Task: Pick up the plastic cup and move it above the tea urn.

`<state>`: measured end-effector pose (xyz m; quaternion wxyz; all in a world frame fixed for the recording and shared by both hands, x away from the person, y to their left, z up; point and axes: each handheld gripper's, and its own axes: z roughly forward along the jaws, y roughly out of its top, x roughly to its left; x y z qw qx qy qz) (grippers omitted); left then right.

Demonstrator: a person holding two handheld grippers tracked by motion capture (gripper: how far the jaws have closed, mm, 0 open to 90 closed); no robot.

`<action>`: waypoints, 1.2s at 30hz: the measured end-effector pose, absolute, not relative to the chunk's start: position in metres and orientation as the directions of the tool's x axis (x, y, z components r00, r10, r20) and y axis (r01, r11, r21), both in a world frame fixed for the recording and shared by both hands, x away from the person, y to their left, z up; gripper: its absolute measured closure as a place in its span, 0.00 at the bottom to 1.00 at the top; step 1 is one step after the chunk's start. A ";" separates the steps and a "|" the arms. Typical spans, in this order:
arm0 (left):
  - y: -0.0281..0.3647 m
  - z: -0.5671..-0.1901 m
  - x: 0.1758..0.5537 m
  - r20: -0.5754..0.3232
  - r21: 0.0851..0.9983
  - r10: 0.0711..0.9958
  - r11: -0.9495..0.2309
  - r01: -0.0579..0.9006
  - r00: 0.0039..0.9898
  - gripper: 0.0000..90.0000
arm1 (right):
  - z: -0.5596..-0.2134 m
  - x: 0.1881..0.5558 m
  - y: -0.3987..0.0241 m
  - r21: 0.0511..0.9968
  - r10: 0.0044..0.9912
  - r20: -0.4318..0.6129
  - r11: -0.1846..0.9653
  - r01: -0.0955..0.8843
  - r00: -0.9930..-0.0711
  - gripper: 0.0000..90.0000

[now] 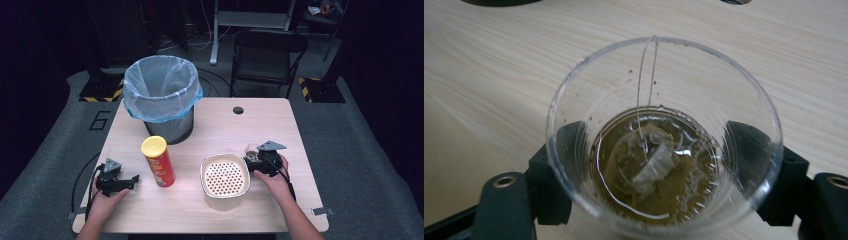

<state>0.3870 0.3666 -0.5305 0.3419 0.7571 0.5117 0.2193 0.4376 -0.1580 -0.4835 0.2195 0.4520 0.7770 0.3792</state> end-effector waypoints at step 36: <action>0.367 -0.531 0.387 -0.019 0.742 0.925 -0.242 0.625 0.380 0.15 | -0.466 0.434 -0.174 0.812 0.784 -0.010 0.369 0.453 -0.620 0.42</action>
